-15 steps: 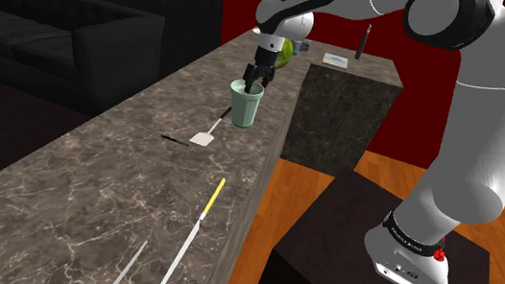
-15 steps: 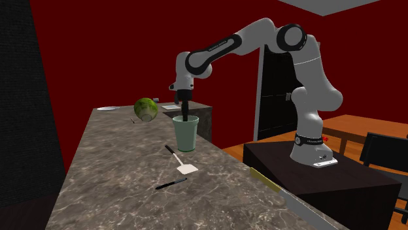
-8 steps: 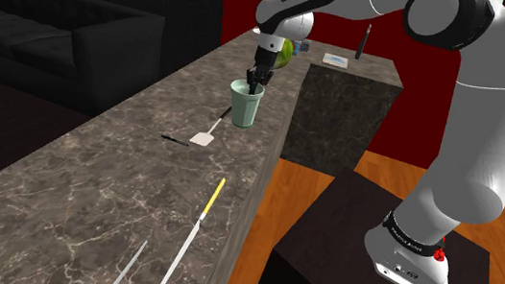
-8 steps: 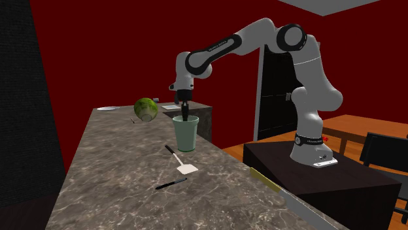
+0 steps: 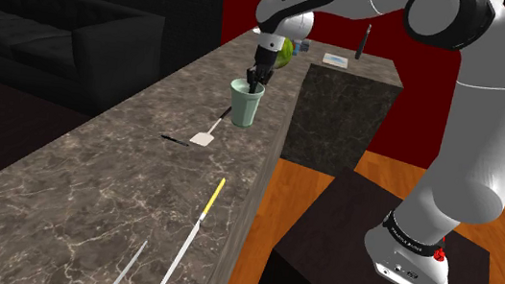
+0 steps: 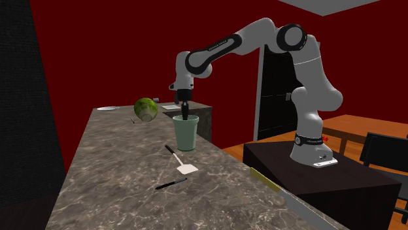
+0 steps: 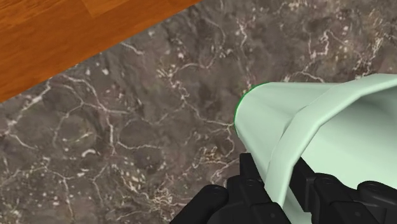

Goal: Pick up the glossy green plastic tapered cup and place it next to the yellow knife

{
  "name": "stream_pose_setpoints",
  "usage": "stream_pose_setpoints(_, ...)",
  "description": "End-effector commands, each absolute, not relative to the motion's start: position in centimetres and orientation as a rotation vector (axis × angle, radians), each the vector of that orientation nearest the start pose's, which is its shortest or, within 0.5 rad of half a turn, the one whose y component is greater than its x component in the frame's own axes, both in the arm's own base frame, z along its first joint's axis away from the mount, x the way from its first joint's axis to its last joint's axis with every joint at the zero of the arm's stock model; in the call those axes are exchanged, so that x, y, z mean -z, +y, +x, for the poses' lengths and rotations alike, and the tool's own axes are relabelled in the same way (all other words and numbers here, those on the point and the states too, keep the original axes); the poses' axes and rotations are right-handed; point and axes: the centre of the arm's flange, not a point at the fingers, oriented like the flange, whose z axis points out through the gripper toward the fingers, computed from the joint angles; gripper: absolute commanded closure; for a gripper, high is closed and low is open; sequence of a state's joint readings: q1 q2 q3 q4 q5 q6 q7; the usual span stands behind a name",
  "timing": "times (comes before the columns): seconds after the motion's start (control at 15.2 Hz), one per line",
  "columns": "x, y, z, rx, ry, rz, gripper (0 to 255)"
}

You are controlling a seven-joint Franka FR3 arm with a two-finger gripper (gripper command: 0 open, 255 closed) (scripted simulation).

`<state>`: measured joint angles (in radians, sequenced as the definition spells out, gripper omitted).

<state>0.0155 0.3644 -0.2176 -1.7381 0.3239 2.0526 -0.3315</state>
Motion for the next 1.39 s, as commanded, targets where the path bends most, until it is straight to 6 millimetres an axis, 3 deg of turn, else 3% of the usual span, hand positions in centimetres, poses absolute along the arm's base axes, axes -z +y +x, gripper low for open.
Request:
stream_pose_setpoints(0.0, -37.9, -10.1, 63.9, 0.029, 0.021, -2.932, 255)
stream_pose_setpoints(1.32, -48.4, -10.1, 63.9, 0.029, 0.021, -2.932, 255)
